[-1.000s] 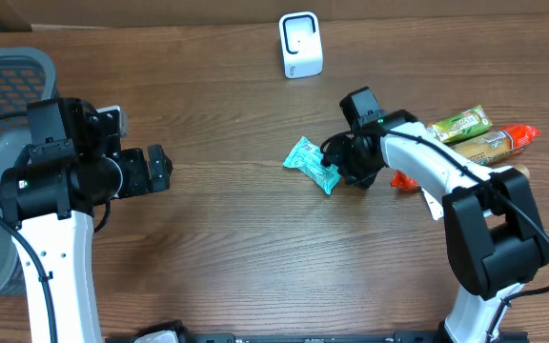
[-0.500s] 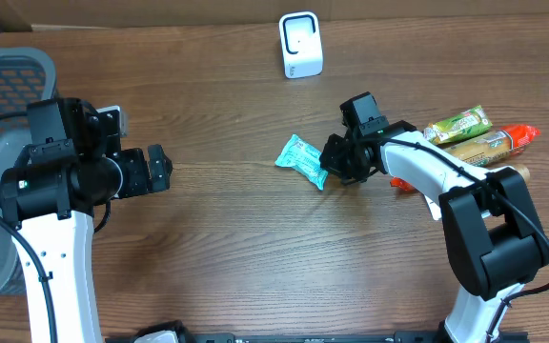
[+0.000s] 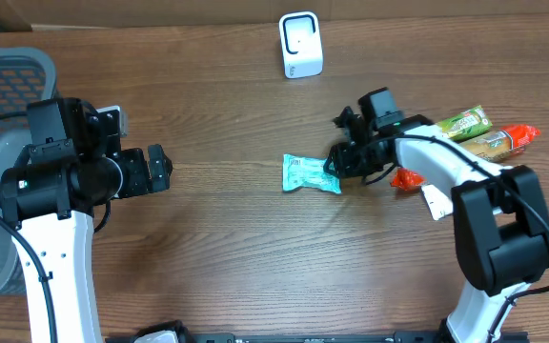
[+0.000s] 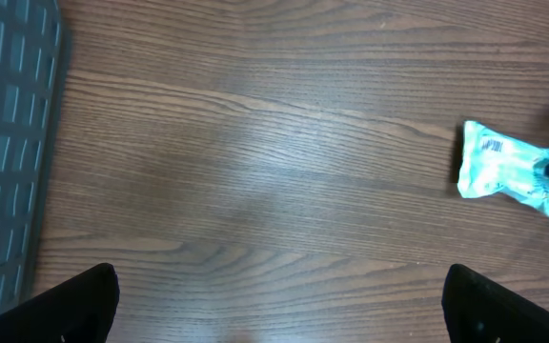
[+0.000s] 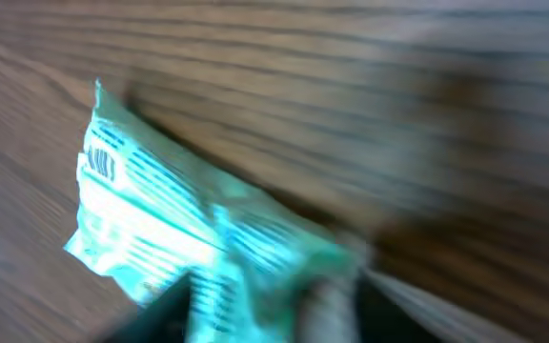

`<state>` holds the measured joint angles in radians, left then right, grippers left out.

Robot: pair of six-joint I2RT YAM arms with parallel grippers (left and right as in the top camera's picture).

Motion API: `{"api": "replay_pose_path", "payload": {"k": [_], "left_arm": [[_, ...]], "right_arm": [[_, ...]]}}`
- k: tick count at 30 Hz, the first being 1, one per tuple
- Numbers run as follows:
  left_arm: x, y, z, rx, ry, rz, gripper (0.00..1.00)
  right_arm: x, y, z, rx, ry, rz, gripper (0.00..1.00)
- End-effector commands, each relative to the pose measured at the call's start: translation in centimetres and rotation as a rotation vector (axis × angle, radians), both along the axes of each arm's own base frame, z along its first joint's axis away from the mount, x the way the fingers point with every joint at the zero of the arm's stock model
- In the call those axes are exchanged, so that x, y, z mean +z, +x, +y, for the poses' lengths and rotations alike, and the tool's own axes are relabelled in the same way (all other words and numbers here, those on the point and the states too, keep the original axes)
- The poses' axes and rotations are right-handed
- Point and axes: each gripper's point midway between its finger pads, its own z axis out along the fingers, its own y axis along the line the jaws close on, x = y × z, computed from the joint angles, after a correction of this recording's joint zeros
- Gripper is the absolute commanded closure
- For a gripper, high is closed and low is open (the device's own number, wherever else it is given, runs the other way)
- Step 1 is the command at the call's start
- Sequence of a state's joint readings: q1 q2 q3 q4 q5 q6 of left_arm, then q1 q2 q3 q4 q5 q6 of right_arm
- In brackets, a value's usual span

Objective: Scan the item barcode

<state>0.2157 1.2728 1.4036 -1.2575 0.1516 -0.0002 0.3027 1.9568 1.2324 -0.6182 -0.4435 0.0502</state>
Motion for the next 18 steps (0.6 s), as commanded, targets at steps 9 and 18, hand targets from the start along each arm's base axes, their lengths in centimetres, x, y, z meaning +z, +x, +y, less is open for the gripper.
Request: {"api": "replay_pose_path", "payload": {"k": [9, 18], "left_arm": [[0.7, 0.2, -0.1, -0.008, 0.011, -0.021, 0.0], [0.7, 0.2, -0.1, -0.008, 0.011, -0.021, 0.0]], "right_arm": [[-0.9, 0.1, 0.3, -0.176, 0.001, 0.126, 0.28], [-1.8, -0.1, 2.1, -0.138, 0.077, 0.154, 0.48]]}}
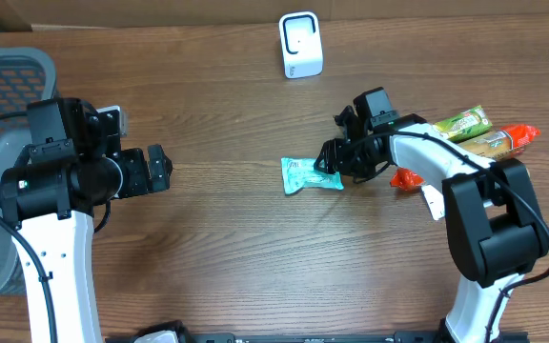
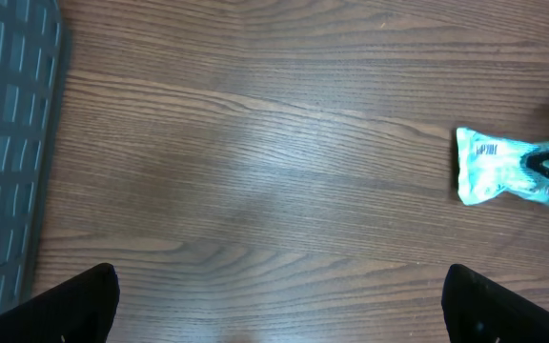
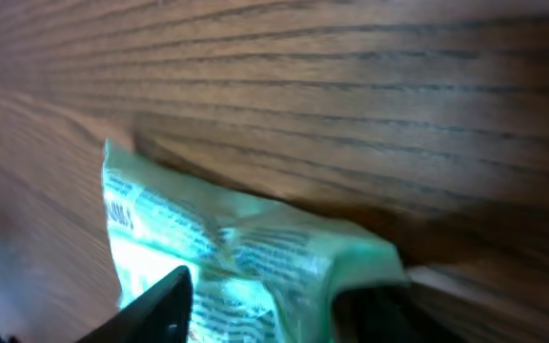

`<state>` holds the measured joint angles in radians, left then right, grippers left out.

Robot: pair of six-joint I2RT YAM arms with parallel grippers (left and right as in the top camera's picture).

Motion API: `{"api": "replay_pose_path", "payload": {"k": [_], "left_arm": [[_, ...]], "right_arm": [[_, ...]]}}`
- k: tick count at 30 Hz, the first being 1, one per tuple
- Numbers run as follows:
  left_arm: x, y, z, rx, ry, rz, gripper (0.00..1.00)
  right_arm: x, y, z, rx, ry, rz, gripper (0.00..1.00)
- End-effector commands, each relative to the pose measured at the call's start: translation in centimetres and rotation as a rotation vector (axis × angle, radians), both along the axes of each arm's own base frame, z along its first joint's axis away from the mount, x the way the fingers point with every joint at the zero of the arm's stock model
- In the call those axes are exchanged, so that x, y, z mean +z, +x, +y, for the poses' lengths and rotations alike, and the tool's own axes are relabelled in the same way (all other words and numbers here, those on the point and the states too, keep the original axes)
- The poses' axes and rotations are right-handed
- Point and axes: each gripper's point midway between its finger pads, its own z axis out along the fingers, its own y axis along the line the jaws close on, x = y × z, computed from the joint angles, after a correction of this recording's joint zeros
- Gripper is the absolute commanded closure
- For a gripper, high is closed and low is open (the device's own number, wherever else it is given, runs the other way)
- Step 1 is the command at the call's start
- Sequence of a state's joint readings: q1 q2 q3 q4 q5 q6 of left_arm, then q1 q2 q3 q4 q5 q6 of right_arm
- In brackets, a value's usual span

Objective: Scan the item barcode

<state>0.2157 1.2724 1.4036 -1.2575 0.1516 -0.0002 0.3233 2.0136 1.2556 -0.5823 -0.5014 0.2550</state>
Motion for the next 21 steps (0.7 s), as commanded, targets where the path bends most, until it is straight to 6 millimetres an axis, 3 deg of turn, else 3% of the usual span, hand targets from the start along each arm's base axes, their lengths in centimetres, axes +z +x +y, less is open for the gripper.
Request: {"api": "replay_pose_path", "payload": {"k": [1, 3, 9, 15, 21], "left_arm": [[0.7, 0.2, -0.1, -0.008, 0.011, -0.021, 0.0], [0.7, 0.2, -0.1, -0.008, 0.011, -0.021, 0.0], [0.7, 0.2, -0.1, -0.008, 0.011, -0.021, 0.01], [0.7, 0.2, -0.1, -0.008, 0.011, -0.021, 0.0], [0.7, 0.2, -0.1, -0.008, 0.011, -0.021, 0.0]], "right_arm": [[-0.9, -0.2, 0.2, -0.001, 0.007, 0.032, 0.48], [-1.0, -0.2, 0.2, -0.002, 0.003, 0.033, 0.54], [-0.7, -0.4, 0.5, 0.009, 0.03, 0.038, 0.96], [2.6, -0.6, 2.0, 0.049, 0.203, 0.038, 0.96], [10.0, -0.4, 2.3, 0.112, 0.364, -0.095, 0.96]]}}
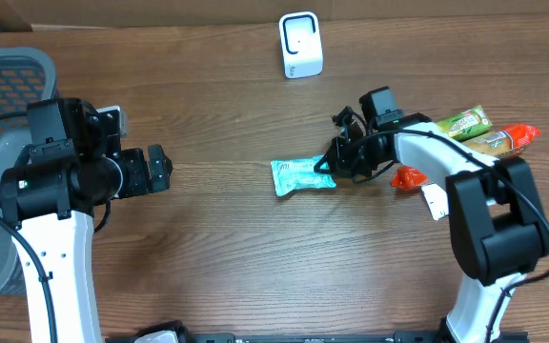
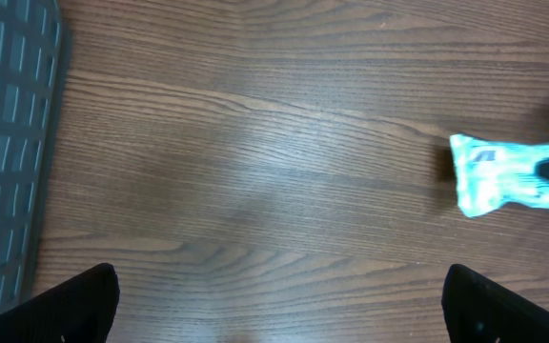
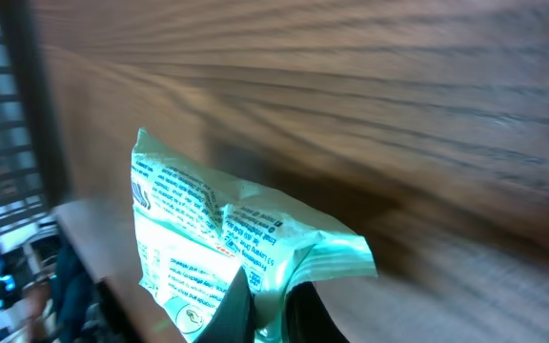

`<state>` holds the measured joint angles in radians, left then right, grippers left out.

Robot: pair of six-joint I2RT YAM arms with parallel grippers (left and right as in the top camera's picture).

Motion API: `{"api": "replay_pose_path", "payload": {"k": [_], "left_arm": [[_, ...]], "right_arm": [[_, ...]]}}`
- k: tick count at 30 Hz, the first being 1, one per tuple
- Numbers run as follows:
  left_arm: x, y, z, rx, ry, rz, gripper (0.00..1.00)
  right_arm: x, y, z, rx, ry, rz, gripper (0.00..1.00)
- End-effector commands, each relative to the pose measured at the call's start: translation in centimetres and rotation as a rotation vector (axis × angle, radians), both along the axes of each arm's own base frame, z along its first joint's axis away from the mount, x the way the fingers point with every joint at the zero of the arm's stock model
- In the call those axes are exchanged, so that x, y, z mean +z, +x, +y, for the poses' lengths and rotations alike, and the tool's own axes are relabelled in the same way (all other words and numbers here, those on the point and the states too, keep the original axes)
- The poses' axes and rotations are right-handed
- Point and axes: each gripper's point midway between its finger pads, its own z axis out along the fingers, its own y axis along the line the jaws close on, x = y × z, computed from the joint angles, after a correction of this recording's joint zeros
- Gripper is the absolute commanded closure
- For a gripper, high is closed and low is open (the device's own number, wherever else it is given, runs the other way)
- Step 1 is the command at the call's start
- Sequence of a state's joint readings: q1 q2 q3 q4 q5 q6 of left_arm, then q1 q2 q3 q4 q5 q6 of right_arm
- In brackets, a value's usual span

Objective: Scan the item barcode
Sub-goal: 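Hold the teal packet's barcode before the white scanner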

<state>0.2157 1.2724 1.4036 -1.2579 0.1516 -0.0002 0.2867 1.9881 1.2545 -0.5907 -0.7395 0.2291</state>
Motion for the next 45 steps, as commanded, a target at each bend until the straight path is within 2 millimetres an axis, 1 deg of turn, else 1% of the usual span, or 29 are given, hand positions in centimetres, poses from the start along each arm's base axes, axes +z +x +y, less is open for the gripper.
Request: {"api": "replay_pose_path", "payload": {"k": [1, 2, 4, 5, 8, 12, 15, 18, 23, 26, 28, 30, 32, 33, 36, 38, 39, 42, 43, 44, 45], "left_arm": [[0.7, 0.2, -0.1, -0.008, 0.011, -0.021, 0.01], [0.7, 0.2, -0.1, -0.008, 0.011, -0.021, 0.0], [0.7, 0.2, -0.1, -0.008, 0.011, -0.021, 0.0], [0.7, 0.2, -0.1, -0.008, 0.011, -0.021, 0.0], [0.7, 0.2, 0.0, -0.008, 0.011, -0.021, 0.0], [0.7, 0.2, -0.1, -0.008, 0.011, -0.021, 0.01], [0.7, 0.2, -0.1, -0.008, 0.011, -0.021, 0.0], [0.7, 0.2, -0.1, -0.008, 0.011, -0.021, 0.0], [0.7, 0.2, -0.1, -0.008, 0.011, -0.021, 0.01], [0.7, 0.2, -0.1, -0.008, 0.011, -0.021, 0.01], [0.7, 0.2, -0.1, -0.008, 0.011, -0.021, 0.01], [0.7, 0.2, -0.1, -0.008, 0.011, -0.021, 0.0], [0.7, 0.2, -0.1, -0.008, 0.011, -0.021, 0.0], [0.7, 0.2, -0.1, -0.008, 0.011, -0.021, 0.0], [0.7, 0.2, -0.1, -0.008, 0.011, -0.021, 0.0], [0.7, 0.2, -0.1, -0.008, 0.011, -0.021, 0.0], [0.7, 0.2, -0.1, -0.008, 0.011, -0.021, 0.0], [0.7, 0.2, -0.1, -0.008, 0.011, -0.021, 0.01], [0.7, 0.2, -0.1, -0.008, 0.011, -0.021, 0.0], [0.7, 0.2, -0.1, -0.008, 0.011, -0.021, 0.0], [0.7, 0.2, -0.1, -0.008, 0.011, -0.021, 0.0]], "right_arm": [[8.4, 0.5, 0.5, 0.045, 0.167, -0.172, 0.96], [9.4, 0.5, 0.3, 0.043, 0.172, -0.195, 0.96], [12.3, 0.3, 0.0, 0.042, 0.187, -0.268, 0.96], [13.2, 0.1, -0.1, 0.043, 0.191, -0.29, 0.96], [16.7, -0.6, -1.1, 0.015, 0.151, -0.391, 0.96], [19.1, -1.8, -2.2, -0.016, 0.105, -0.447, 0.96], [20.3, -2.7, -2.7, -0.028, 0.089, -0.472, 0.96], [21.0, -3.4, -2.9, -0.03, 0.089, -0.482, 0.96], [21.1, -3.8, -3.1, -0.03, 0.081, -0.478, 0.96], [20.8, -3.6, -3.4, -0.044, 0.05, -0.48, 0.96], [20.9, -3.2, -3.9, -0.066, 0.0, -0.489, 0.96], [21.9, -2.6, -4.7, -0.109, -0.072, -0.512, 0.96], [23.7, -1.7, -5.6, -0.153, -0.151, -0.556, 0.96], [25.0, -1.1, -6.2, -0.179, -0.193, -0.583, 0.96], [28.6, 1.0, -7.7, -0.266, -0.329, -0.676, 0.96], [30.1, 2.5, -8.3, -0.319, -0.411, -0.73, 0.96], [30.7, 3.7, -8.5, -0.34, -0.468, -0.77, 0.96], [30.7, 6.5, -8.4, -0.358, -0.6, -0.868, 0.96], [30.3, 8.3, -8.1, -0.368, -0.68, -0.922, 0.96], [29.7, 9.5, -7.7, -0.361, -0.735, -0.954, 0.96], [29.3, 10.3, -7.5, -0.345, -0.78, -0.979, 0.96]]}}
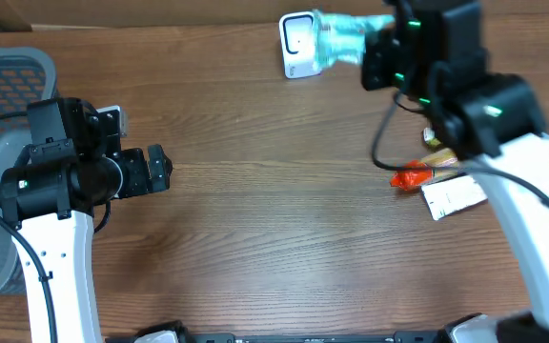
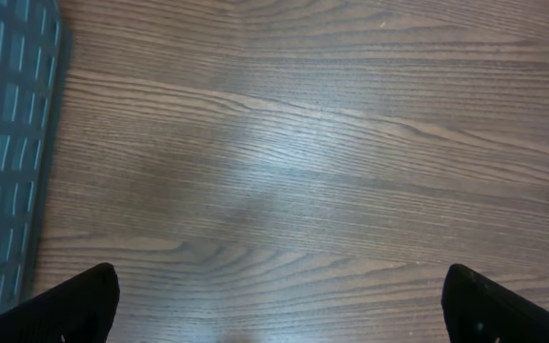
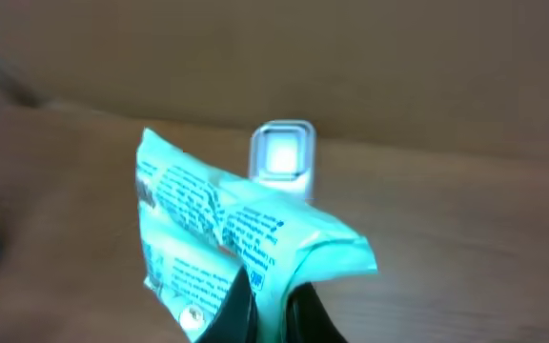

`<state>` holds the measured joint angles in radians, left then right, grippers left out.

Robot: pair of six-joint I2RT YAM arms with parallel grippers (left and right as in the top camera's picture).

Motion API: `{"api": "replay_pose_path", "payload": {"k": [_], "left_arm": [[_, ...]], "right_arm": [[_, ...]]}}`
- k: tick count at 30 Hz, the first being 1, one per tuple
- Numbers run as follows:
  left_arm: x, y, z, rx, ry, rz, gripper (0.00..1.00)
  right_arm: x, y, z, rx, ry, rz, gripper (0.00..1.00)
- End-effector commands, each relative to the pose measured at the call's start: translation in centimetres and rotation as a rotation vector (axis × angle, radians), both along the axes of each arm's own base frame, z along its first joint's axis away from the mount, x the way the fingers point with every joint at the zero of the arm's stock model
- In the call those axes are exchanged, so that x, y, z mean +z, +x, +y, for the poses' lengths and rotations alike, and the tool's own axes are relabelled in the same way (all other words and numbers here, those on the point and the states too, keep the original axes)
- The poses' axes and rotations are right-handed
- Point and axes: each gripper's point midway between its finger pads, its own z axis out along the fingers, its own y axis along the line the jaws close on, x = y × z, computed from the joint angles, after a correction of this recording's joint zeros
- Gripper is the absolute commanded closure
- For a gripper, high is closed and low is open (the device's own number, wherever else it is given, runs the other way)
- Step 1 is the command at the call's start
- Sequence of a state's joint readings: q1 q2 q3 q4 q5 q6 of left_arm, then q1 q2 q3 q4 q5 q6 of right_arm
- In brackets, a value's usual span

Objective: Scan the item barcode
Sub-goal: 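Hold the teal packet's barcode before the white scanner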

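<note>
A teal snack packet hangs in the air at the table's far edge, right beside the white barcode scanner. My right gripper is shut on the packet's crimped end, and the scanner stands behind it with its window facing me. My left gripper is open over bare wood at the left, far from both, with nothing between its fingers.
A grey mesh basket stands at the left edge. At the right lie a red packet and a white card; other snack bars there are hidden under my right arm. A cardboard wall runs along the back.
My right gripper, holding the teal packet low over the table's middle, now holds it high at the far edge in front of the scanner. The left arm has not moved.
The teal packet lay on the wood with my right gripper at its right end. Then the fingers stood around that end, then were shut on it with the packet shifted a little left. Now it is lifted and held by the scanner.
</note>
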<state>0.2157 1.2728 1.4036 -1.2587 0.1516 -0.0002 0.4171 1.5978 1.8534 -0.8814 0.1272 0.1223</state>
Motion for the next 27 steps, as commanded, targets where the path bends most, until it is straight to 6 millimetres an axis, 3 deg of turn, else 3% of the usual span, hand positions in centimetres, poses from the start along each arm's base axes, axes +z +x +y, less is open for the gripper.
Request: {"api": "replay_pose_path", "payload": {"k": [1, 8, 15, 20, 27], "left_arm": [[0.7, 0.2, 0.0, -0.008, 0.011, -0.022, 0.0], [0.7, 0.2, -0.1, -0.008, 0.011, -0.022, 0.0], [0.7, 0.2, -0.1, -0.008, 0.011, -0.022, 0.0], [0.7, 0.2, -0.1, -0.008, 0.011, -0.022, 0.0], [0.7, 0.2, -0.1, -0.008, 0.011, -0.022, 0.0]], "right_arm": [[-3.3, 4.6, -0.9, -0.117, -0.335, -0.073, 0.96], [-7.8, 9.6, 2.9, 0.123, -0.841, -0.169, 0.96], [-9.8, 14.4, 5.2, 0.224, -1.258, -0.313, 0.96], [-11.1, 17.1, 6.6, 0.225, -1.366, -0.414, 0.96], [-14.8, 19.0, 8.7, 0.318, -1.498, -0.489, 0.96]]}}
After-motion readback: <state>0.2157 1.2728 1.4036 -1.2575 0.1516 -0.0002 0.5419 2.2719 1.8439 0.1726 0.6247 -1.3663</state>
